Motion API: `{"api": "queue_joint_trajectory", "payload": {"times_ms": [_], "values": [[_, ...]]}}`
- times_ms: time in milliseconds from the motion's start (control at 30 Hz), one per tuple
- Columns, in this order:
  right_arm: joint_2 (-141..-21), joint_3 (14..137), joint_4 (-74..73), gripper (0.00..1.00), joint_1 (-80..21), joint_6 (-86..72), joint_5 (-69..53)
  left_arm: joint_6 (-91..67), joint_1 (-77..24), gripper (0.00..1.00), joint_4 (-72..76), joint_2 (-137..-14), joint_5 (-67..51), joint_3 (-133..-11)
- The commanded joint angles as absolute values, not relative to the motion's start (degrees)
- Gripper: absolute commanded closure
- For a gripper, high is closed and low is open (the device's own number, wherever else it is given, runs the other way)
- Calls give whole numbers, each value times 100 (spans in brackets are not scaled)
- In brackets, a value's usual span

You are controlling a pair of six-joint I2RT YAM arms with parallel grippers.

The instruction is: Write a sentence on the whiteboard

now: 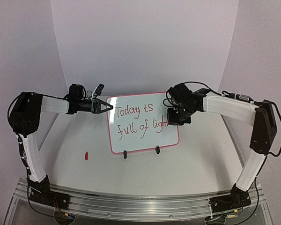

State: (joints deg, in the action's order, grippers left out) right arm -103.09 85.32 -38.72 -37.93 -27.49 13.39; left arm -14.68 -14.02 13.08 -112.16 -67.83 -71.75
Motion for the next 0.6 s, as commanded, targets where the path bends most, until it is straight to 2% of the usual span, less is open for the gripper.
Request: {"api": "queue_joint_trajectory", "payload": {"times_ms": [0, 567], "values": [[-10463, 8550, -3931, 100, -3757, -2764, 1660, -729, -1483, 100, 1258, -11349, -5992, -7045], [-10413, 8776, -3926, 100, -3758, -2647, 1778, -738, -1485, 100, 1261, -11366, -5986, -7061]]}}
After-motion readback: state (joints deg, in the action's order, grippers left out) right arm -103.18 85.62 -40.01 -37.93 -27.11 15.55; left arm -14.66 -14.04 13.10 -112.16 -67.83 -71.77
